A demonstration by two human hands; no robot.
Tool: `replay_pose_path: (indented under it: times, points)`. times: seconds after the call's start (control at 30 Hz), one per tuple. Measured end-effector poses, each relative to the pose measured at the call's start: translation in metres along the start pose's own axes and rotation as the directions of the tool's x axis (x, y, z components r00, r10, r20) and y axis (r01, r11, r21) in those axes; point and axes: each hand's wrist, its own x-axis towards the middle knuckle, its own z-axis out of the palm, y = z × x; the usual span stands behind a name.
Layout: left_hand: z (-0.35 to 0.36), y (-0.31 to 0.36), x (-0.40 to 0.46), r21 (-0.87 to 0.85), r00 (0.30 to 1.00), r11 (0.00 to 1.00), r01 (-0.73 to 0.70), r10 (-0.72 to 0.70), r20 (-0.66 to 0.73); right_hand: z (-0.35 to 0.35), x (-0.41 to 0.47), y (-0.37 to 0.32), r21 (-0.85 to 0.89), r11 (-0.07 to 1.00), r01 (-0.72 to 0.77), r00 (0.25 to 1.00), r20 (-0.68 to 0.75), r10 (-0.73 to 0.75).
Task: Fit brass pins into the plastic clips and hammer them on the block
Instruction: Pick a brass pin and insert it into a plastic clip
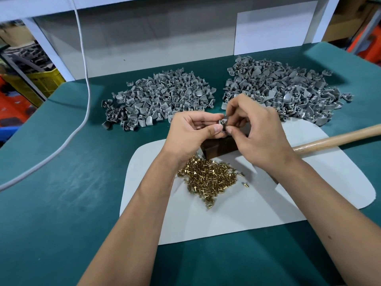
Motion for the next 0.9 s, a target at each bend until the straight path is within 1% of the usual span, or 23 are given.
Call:
replay_pose_path:
  times: [0.07,0.17,0.27,0.33,0.43,0.63,0.77,0.9]
  points:
    - [0.0008,0.0015,-0.0005,0.014,1.0,1.0,-0.001,0.001,0.001,0.0009,-0.001,-0.0007,0.029,0.999,-0.033,0.999,-0.013,0.033]
    - [0.002,0.0029,-0.0011,0.038,1.0,0.999,0.004,-0.004,0.001,0.0005,-0.0012,-0.0006,0.103,0.987,-0.124,0.992,-0.007,0.126]
    - [0.0037,0.0033,-0.0002,0.069,1.0,0.998,0.009,-0.009,0.004,-0.0004,0.0002,0.0012,0.104,0.976,-0.191,0.982,0.018,0.19]
    - [0.0052,0.0029,0.0001,0.076,1.0,0.997,0.005,-0.005,0.003,-0.0008,0.0006,0.0017,0.086,0.973,-0.216,0.976,0.006,0.216]
    - [0.0049,0.0022,0.0002,0.043,1.0,0.999,-0.002,0.003,-0.022,0.0008,0.0004,0.0006,0.096,0.968,-0.23,0.97,-0.059,0.237]
    - [0.0024,-0.0001,0.0003,-0.013,1.0,1.0,-0.003,0.002,-0.029,0.0043,-0.0017,-0.0009,0.191,0.946,-0.262,0.943,-0.157,0.293]
    - [-0.0006,0.0003,-0.0001,-0.048,1.0,0.999,0.007,-0.008,-0.011,0.0056,-0.0027,-0.0028,0.206,0.947,-0.247,0.944,-0.169,0.283]
    - [-0.0014,0.0008,-0.0003,-0.036,1.0,0.999,0.007,-0.008,-0.012,0.0041,-0.0023,-0.0015,0.224,0.941,-0.256,0.945,-0.147,0.292]
